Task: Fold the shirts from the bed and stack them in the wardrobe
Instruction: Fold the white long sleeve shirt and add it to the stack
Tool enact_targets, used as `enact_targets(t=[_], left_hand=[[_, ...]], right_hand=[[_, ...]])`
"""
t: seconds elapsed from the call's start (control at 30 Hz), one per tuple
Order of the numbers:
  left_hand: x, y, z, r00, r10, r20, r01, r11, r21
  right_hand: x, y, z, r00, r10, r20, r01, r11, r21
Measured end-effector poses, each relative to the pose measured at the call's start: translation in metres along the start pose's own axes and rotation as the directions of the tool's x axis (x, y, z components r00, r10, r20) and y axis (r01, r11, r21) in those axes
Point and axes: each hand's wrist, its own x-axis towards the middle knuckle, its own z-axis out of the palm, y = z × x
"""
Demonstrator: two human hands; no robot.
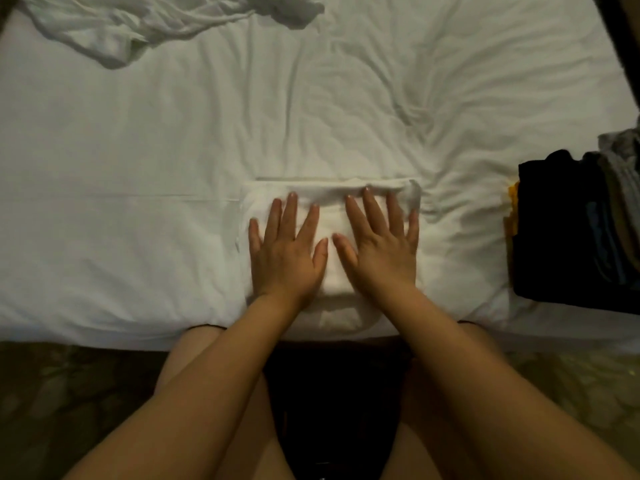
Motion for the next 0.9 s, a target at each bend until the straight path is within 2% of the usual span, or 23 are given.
enact_targets(t=[0.23, 0.47, 0.6, 0.73, 0.8, 0.9], left_hand=[[0.012, 0.004, 0.013, 0.993, -0.096, 0.070, 0.095, 0.995, 0.009], [0.011, 0.007, -0.005, 0.974, -0.092, 0.206, 0.085, 0.996, 0.039], [-0.010, 0.001, -0.024, 0.959, -0.097, 0.265, 0.088, 0.995, 0.043], [-0.049, -0.007, -0.042, 0.929, -0.123, 0.349, 0.140, 0.990, -0.025], [-0.061, -0.010, -0.053, 0.929, -0.137, 0.344, 0.160, 0.986, -0.038], [-0.074, -0.013, -0.074, 0.953, -0.184, 0.240, 0.199, 0.979, -0.040]], right_hand=[[0.021, 0.005, 0.008, 0.990, 0.029, 0.139, -0.031, 0.999, 0.016], [0.017, 0.000, -0.012, 0.970, 0.034, 0.241, -0.035, 0.999, 0.001], [-0.011, 0.003, -0.022, 0.948, 0.066, 0.311, -0.075, 0.997, 0.018], [-0.050, 0.016, -0.034, 0.928, 0.127, 0.349, -0.136, 0.991, 0.003], [-0.060, 0.019, -0.046, 0.933, 0.133, 0.334, -0.136, 0.991, -0.014], [-0.068, 0.012, -0.068, 0.973, 0.123, 0.198, -0.132, 0.991, 0.030]])
